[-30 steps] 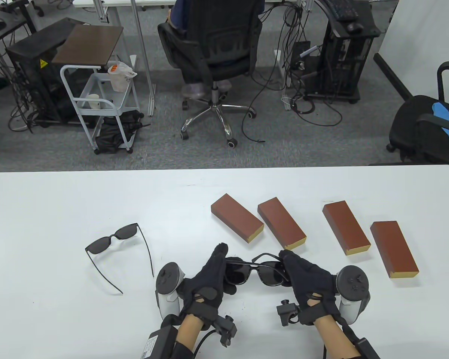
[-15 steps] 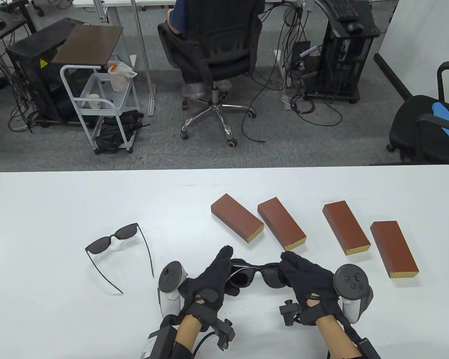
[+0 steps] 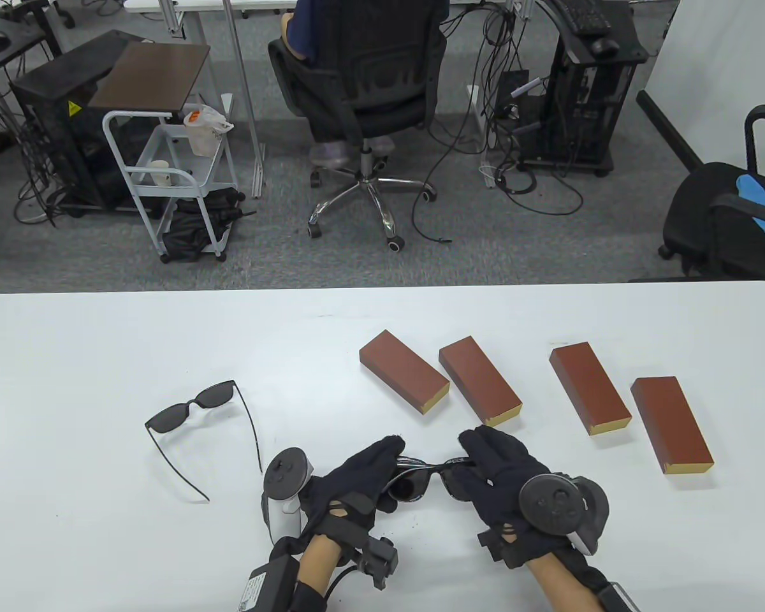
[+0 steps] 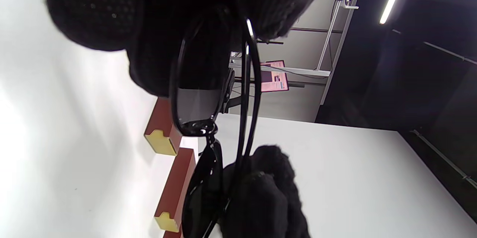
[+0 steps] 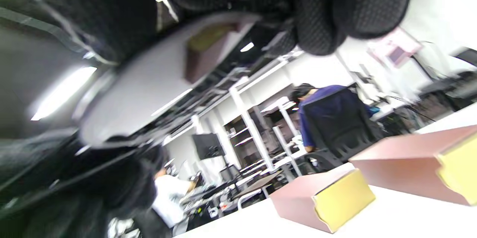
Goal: Slide to open storage boxes and store sunglasses
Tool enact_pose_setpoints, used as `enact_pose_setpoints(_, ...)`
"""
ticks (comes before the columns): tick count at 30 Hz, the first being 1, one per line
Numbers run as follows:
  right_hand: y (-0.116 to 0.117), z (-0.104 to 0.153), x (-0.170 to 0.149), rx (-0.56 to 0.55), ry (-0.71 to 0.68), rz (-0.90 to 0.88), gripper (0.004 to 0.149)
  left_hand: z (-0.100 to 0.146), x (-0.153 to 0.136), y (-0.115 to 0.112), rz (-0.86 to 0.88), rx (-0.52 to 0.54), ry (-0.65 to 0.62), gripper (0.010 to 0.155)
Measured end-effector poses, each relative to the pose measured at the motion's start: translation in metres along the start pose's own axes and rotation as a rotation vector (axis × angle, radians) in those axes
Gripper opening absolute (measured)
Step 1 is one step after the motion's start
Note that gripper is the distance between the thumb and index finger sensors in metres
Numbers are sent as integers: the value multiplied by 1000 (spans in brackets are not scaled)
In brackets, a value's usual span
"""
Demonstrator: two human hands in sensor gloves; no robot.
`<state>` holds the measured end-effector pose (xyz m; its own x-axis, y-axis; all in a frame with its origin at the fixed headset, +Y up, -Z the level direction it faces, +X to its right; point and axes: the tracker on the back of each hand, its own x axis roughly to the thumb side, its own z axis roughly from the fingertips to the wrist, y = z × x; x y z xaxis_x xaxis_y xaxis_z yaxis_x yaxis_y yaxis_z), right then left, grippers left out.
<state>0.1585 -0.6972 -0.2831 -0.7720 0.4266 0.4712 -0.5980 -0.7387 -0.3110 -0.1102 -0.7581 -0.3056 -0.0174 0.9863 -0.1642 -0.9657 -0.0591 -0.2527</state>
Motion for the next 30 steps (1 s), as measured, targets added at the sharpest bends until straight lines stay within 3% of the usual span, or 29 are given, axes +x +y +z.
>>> enact_pose_setpoints(7,11,1,22,76,-175,231,40,-3,-3,-2,-54,-29,6,50)
enact_pose_setpoints(13,18,2,26,131,-199,337,39,-5,-4,-4,-118,-39,20,50)
enact_pose_setpoints(16,21,2,27,163,-193,345,39,-4,3,-3,-260,-10,1,50)
enact_pose_setpoints(19,24,3,26,195,-191,364,39,1,12,2,-428,90,-31,50)
enact_pose_setpoints(23,34,5,23,324,-197,389,39,6,24,14,-652,221,-82,52)
enact_pose_setpoints(30,56,11,17,515,-175,440,38,9,33,29,-854,307,-99,56)
